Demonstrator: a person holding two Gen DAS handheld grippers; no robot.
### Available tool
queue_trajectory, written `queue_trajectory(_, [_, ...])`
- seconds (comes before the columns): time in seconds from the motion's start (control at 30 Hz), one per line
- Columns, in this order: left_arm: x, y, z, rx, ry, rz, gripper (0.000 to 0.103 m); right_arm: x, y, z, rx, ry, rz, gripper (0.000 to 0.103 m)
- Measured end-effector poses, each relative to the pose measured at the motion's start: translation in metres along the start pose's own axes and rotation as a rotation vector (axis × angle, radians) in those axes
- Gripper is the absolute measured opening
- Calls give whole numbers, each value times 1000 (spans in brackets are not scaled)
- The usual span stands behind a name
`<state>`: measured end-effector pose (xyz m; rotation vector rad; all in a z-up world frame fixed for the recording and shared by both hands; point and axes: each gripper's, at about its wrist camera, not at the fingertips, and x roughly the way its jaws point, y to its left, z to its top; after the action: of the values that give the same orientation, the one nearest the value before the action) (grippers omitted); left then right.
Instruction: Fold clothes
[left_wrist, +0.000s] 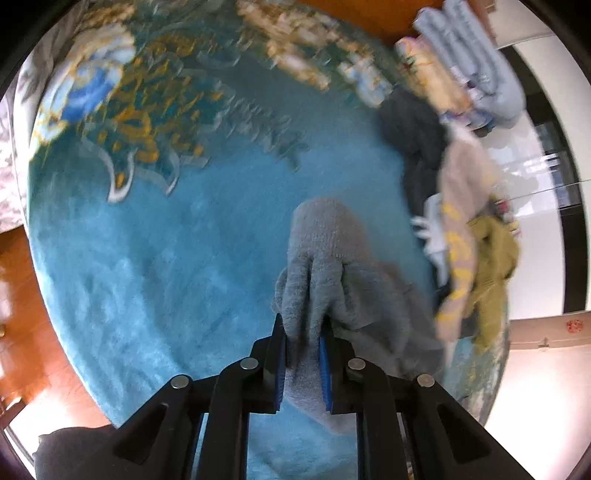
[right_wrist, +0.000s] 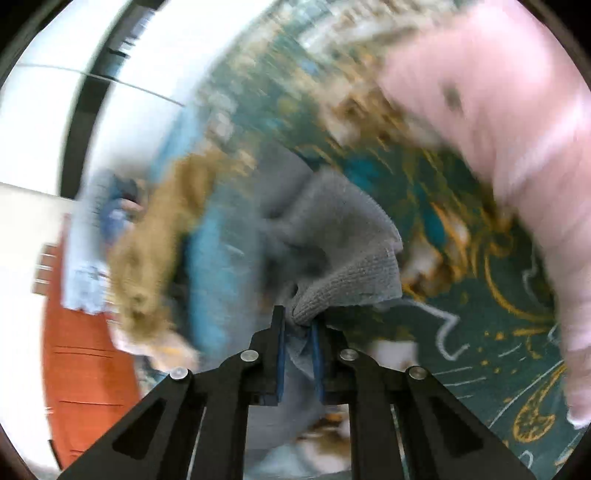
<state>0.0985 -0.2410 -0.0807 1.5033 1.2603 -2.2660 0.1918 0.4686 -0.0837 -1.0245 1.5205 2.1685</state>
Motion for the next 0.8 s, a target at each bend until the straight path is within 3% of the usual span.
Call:
queue_trajectory(0.17, [-51, -38, 13, 80, -92, -130, 15, -99, 52, 23, -95, -135, 171, 11])
queue_trajectory(0.3, [-83, -39, 14, 105, -97, -227, 14, -176, 81, 16, -196, -215, 214, 11])
queue_trajectory(0.47, [-59, 8, -7, 107, -12, -112, 15, -225, 38, -7, -111, -128, 122, 11])
queue_trajectory(0.57, [-35, 21, -11, 43, 37, -84, 14, -202, 23, -9, -101, -51, -3, 12])
queue_trajectory(0.8, [-12, 10, 2, 7, 43, -51, 14, -77, 11, 14, -46, 103, -167, 12])
